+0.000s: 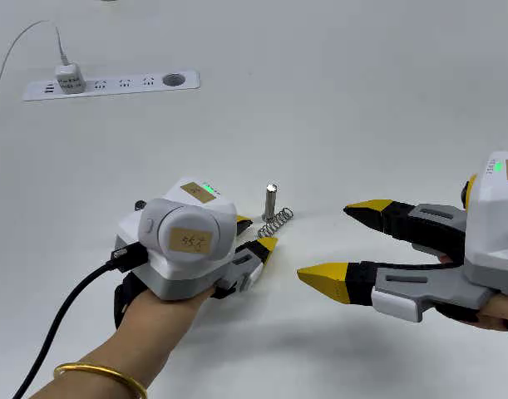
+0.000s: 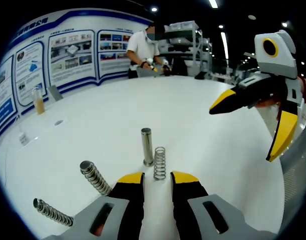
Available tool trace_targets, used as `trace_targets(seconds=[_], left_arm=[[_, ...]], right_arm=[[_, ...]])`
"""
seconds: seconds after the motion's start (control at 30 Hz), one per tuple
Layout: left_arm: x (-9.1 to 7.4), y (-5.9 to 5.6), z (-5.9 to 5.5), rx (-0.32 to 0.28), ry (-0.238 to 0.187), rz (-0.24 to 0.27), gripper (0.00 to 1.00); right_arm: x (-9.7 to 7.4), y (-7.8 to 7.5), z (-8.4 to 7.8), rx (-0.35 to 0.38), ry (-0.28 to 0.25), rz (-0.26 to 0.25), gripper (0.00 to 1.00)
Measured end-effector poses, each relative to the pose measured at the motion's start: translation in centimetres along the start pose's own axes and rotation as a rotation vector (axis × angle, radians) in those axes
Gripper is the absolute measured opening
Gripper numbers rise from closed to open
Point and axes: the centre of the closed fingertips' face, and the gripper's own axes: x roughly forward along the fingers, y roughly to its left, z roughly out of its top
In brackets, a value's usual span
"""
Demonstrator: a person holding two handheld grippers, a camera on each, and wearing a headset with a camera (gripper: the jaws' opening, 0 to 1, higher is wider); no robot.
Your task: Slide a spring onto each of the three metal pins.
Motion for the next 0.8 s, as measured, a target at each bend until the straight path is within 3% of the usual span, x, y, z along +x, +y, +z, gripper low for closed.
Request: trace_targets(seconds=[0.17, 0.8], left_arm=[[0.26, -0.1, 0.22, -0.007, -0.012, -0.013, 0.19], [0.86, -0.12, -0.16, 0.039, 0.019, -0.01, 0.11]], right_arm=[[0.03, -0.34, -0.21, 0.008, 0.003, -0.012, 0.6], [0.06, -0.9, -0.42, 0.041, 0.001, -0.037, 0.58]])
